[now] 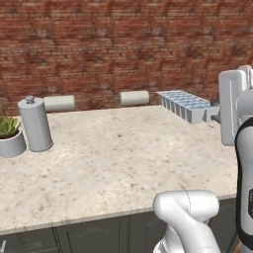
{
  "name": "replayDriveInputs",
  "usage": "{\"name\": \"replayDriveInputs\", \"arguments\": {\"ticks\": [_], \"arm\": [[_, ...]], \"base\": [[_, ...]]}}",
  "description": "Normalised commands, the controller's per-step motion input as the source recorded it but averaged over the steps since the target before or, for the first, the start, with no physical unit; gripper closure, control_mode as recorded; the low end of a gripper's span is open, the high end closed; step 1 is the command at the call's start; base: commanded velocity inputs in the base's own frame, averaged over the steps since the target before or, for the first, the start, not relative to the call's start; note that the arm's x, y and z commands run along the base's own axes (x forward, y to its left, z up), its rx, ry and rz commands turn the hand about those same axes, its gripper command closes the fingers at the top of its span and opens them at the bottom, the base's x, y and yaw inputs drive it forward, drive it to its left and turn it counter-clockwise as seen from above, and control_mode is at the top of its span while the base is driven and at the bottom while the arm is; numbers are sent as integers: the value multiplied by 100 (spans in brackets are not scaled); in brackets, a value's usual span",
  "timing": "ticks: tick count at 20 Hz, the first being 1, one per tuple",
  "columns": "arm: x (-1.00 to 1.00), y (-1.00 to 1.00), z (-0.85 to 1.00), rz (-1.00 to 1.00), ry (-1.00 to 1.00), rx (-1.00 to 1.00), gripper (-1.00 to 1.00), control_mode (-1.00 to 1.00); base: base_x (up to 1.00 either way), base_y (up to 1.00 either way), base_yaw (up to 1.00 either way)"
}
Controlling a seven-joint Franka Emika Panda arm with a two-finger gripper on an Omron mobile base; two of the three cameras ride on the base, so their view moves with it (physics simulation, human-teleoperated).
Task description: Open the freezer door, pick up the ice cube tray from the freezer, and place it on the dining counter.
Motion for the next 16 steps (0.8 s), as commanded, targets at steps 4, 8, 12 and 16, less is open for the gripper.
{"name": "replayDriveInputs", "arguments": {"ticks": [4, 8, 12, 16], "arm": [[92, -5, -56, 13, 0, 0, 100, -100], [94, 1, -77, 6, 0, -1, 100, -100], [77, 0, -75, 4, 0, 0, 100, -100], [65, 0, -65, 0, 0, -1, 100, -100]], "base": [[0, 0, 0], [0, 0, 0], [0, 0, 0], [0, 0, 0]]}}
